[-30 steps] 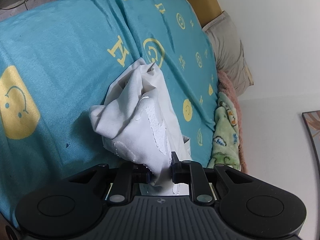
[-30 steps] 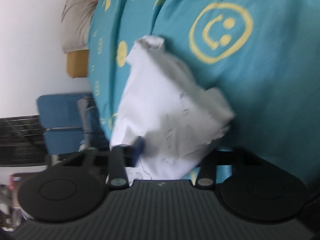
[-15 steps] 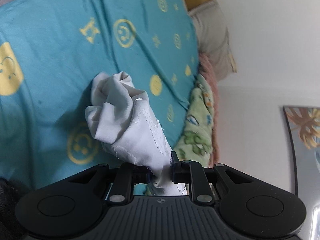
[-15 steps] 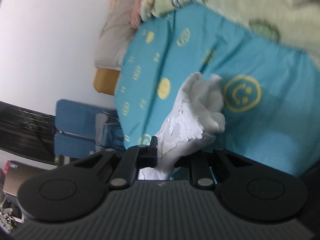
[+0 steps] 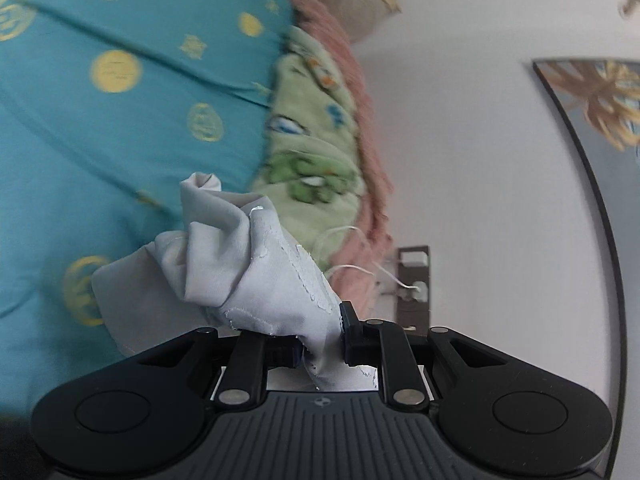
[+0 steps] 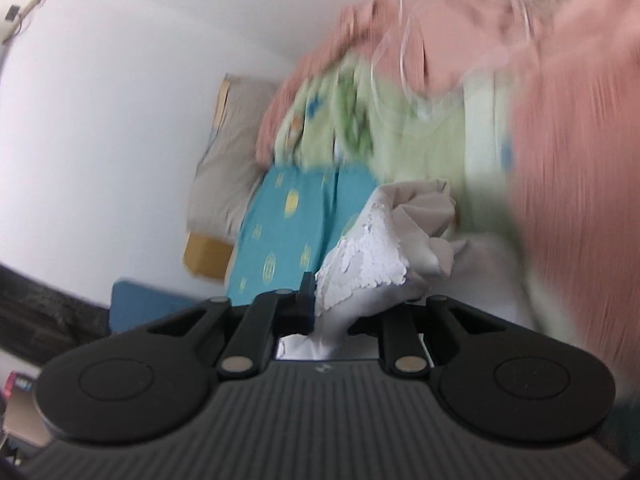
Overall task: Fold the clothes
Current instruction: 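Lower the folded shirt onto the blanket by the wall and open both grippers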
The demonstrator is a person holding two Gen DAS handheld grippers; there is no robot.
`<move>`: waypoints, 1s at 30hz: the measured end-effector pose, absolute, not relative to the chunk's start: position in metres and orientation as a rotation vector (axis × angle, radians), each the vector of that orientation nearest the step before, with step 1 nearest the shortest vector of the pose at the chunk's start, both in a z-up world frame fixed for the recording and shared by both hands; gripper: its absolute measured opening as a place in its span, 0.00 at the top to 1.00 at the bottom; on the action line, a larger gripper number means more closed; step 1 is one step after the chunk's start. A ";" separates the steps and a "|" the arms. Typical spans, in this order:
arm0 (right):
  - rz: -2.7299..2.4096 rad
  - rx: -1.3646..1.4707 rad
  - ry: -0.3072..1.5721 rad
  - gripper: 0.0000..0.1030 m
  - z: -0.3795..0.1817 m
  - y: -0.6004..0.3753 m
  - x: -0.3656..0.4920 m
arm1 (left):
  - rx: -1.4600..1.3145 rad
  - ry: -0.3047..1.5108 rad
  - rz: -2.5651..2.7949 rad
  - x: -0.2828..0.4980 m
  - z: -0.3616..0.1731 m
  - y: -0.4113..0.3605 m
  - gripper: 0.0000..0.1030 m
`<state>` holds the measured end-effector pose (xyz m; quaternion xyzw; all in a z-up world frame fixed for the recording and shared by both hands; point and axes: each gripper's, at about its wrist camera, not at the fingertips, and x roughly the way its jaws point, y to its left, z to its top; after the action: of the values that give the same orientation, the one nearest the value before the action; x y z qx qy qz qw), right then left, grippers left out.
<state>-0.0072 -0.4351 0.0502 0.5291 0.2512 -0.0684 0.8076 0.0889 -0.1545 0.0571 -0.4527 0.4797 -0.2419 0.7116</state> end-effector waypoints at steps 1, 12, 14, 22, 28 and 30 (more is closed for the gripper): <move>-0.154 1.117 0.512 0.85 0.060 -0.453 0.001 | -0.992 1.057 -0.562 0.102 0.065 -0.175 0.82; -0.273 0.751 0.226 0.84 0.112 -0.579 0.022 | -0.840 0.892 -0.909 0.161 0.073 -0.357 0.80; -0.334 0.727 0.291 0.84 0.082 -0.582 0.015 | -0.758 0.923 -0.910 0.157 0.043 -0.372 0.80; -0.435 0.789 0.562 0.82 -0.024 -0.570 -0.015 | -0.444 1.087 -0.817 0.115 -0.048 -0.388 0.73; -0.475 0.776 0.597 0.75 -0.010 -0.562 -0.024 | -0.257 1.036 -0.820 0.106 -0.015 -0.394 0.45; -0.483 0.763 0.596 0.64 -0.001 -0.559 -0.031 | -0.195 0.997 -0.806 0.105 0.001 -0.392 0.20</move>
<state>-0.0313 -0.5586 -0.0006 0.3630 0.2836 -0.2301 0.8572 0.1050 -0.3918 0.0006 -0.0906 0.4645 -0.3752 0.7970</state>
